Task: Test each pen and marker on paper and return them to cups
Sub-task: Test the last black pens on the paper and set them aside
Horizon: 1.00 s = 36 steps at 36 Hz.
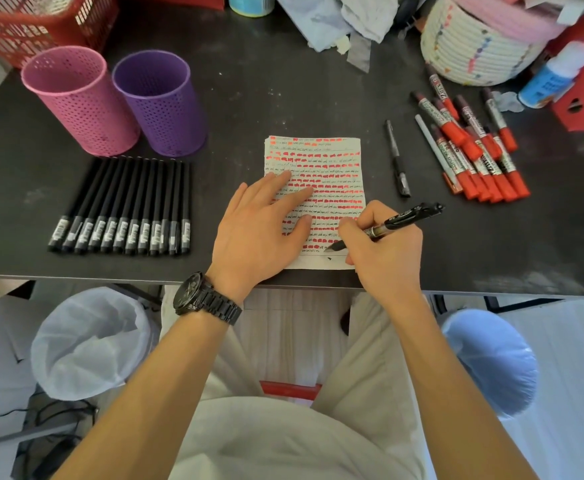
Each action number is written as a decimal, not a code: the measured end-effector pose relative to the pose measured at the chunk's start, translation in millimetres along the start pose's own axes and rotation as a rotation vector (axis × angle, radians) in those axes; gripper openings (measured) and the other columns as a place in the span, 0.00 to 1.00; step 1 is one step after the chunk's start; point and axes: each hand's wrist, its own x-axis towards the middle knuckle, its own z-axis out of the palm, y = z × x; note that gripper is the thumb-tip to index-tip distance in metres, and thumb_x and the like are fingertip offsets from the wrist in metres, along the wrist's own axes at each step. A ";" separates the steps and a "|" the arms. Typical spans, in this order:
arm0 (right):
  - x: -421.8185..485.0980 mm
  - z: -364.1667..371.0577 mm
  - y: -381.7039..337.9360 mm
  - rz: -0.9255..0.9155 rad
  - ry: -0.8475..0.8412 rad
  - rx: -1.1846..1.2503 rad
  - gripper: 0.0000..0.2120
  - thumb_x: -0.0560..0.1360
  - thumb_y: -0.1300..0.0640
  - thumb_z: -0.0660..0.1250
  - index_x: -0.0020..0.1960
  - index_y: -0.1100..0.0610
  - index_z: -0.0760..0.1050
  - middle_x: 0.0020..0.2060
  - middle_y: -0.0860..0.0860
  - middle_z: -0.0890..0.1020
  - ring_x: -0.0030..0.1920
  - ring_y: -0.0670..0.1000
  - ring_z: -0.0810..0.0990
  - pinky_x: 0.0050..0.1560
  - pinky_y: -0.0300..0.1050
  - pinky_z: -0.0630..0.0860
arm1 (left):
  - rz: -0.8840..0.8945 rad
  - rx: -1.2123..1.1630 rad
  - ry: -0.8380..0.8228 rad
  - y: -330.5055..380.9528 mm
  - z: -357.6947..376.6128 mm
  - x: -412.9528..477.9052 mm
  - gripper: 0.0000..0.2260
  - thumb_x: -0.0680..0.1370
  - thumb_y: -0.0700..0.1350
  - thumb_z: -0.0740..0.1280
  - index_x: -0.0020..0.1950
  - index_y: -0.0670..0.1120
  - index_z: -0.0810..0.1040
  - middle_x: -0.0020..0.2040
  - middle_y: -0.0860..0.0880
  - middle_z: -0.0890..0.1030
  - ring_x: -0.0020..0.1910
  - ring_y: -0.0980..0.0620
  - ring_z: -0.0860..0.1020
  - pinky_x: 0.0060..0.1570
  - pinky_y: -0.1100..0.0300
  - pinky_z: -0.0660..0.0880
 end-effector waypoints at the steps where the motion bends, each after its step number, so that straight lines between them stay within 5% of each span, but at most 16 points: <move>1: 0.1 0.3 0.5 0.003 0.001 0.000 0.14 0.75 0.60 0.70 0.33 0.54 0.71 0.27 0.48 0.80 0.29 0.45 0.83 0.30 0.35 0.77 | 0.000 -0.001 0.000 0.1 -0.1 0.0 0.21 0.82 0.58 0.62 0.75 0.57 0.72 0.79 0.52 0.66 0.78 0.50 0.61 0.78 0.47 0.52; 6: 0.6 1.6 3.1 -0.013 0.013 -0.030 0.14 0.77 0.55 0.70 0.34 0.54 0.73 0.28 0.51 0.81 0.29 0.51 0.82 0.33 0.49 0.79 | -0.001 -0.002 0.002 0.5 -0.3 -0.4 0.21 0.82 0.57 0.62 0.75 0.57 0.72 0.79 0.52 0.65 0.79 0.50 0.61 0.78 0.46 0.52; 11: 1.8 -2.0 -3.0 0.070 0.068 0.234 0.29 0.79 0.33 0.55 0.27 0.48 0.73 0.25 0.45 0.77 0.30 0.41 0.77 0.35 0.33 0.73 | 0.004 0.000 -0.003 0.0 -0.3 -0.5 0.20 0.82 0.57 0.61 0.75 0.57 0.72 0.79 0.52 0.65 0.79 0.50 0.61 0.78 0.47 0.52; 15: 11.4 -12.0 -2.0 0.146 0.021 0.345 0.39 0.78 0.28 0.44 0.25 0.55 0.72 0.28 0.49 0.77 0.36 0.50 0.79 0.48 0.42 0.75 | 0.001 0.002 -0.006 -0.6 0.3 -0.1 0.21 0.82 0.58 0.60 0.75 0.58 0.71 0.79 0.53 0.64 0.79 0.51 0.60 0.78 0.49 0.50; 20: 19.0 -25.1 -5.2 0.389 0.057 0.863 0.27 0.82 0.36 0.56 0.33 0.52 0.74 0.32 0.52 0.79 0.31 0.51 0.80 0.34 0.45 0.79 | 0.002 0.012 0.001 -1.5 1.2 0.3 0.21 0.82 0.58 0.60 0.75 0.58 0.71 0.79 0.53 0.65 0.79 0.51 0.61 0.78 0.49 0.51; 23: 22.7 -39.4 -0.9 0.516 0.048 1.196 0.23 0.83 0.37 0.58 0.39 0.54 0.74 0.28 0.47 0.71 0.26 0.45 0.67 0.26 0.38 0.67 | 0.011 0.007 0.004 -2.4 2.1 0.3 0.20 0.82 0.58 0.60 0.75 0.58 0.72 0.79 0.52 0.65 0.79 0.51 0.61 0.78 0.47 0.52; 25: 23.0 -48.8 3.7 0.548 -0.014 1.351 0.29 0.78 0.29 0.59 0.41 0.55 0.74 0.30 0.47 0.66 0.28 0.47 0.62 0.29 0.40 0.62 | 0.019 0.000 0.012 -3.1 2.5 0.3 0.20 0.82 0.57 0.61 0.74 0.57 0.73 0.78 0.52 0.66 0.78 0.50 0.62 0.77 0.47 0.52; 29: 18.1 -55.0 11.3 0.531 -0.103 1.474 0.38 0.66 0.18 0.57 0.38 0.55 0.68 0.35 0.48 0.62 0.34 0.51 0.60 0.38 0.45 0.61 | 0.021 0.004 0.011 -3.9 3.3 0.6 0.20 0.82 0.58 0.61 0.74 0.57 0.73 0.78 0.51 0.67 0.78 0.49 0.63 0.77 0.46 0.53; 36: 17.0 -54.1 13.3 0.540 -0.060 1.499 0.37 0.64 0.18 0.59 0.33 0.53 0.58 0.33 0.48 0.60 0.35 0.52 0.61 0.41 0.47 0.63 | 0.017 0.006 0.002 -4.3 2.9 0.5 0.20 0.82 0.58 0.60 0.74 0.58 0.72 0.79 0.52 0.66 0.78 0.49 0.63 0.77 0.46 0.53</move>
